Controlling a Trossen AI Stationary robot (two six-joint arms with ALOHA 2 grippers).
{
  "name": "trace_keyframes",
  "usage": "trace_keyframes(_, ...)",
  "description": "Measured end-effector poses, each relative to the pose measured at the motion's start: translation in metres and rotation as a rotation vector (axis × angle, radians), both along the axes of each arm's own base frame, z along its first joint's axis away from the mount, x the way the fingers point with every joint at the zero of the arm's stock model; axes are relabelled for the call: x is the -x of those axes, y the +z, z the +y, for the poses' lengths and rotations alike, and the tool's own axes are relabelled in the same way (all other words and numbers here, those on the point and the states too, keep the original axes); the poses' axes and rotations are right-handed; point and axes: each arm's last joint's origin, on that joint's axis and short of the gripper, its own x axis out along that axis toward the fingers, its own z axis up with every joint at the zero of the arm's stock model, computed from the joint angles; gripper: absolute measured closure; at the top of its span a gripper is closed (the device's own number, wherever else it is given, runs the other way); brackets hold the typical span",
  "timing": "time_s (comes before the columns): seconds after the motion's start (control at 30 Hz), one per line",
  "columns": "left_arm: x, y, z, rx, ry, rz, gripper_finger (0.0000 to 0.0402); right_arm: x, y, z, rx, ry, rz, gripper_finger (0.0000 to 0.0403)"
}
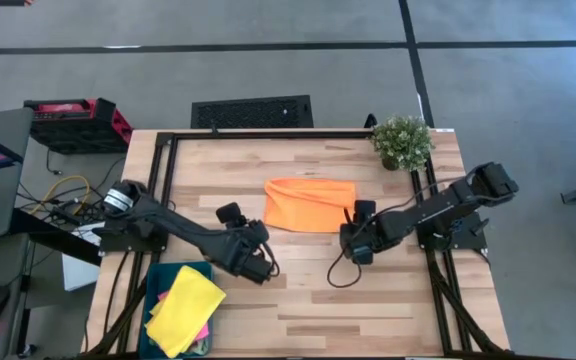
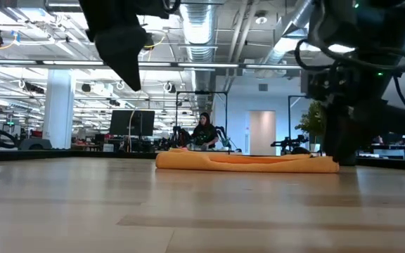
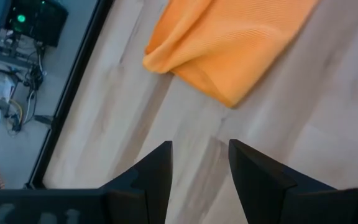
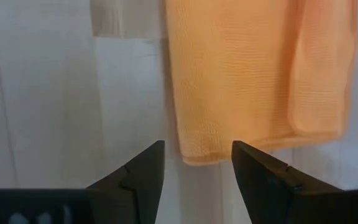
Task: Fold microfiber towels
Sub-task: Fold the orange microfiber towel
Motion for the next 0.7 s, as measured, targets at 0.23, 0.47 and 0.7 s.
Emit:
trace_keyframes(0.23, 0.002, 0.0, -0.006, 0.003, -0.012, -0.008, 0.0252, -0.004, -0.004, -0.012, -0.06, -0.015, 0.002, 0.0196)
trace_keyframes(0.47, 0.002, 0.0, -0.006, 0.001, -0.019, -0.002, 0.0251, -0.008, -0.004, -0.02, -0.073, -0.037, -0.015, 0.0196)
trace_keyframes(0.7, 0.002, 0.0, -0.006, 0.001, -0.019, 0.0, 0.0251, -0.011, -0.015, -0.025, -0.085, -0.053, 0.027, 0.0196)
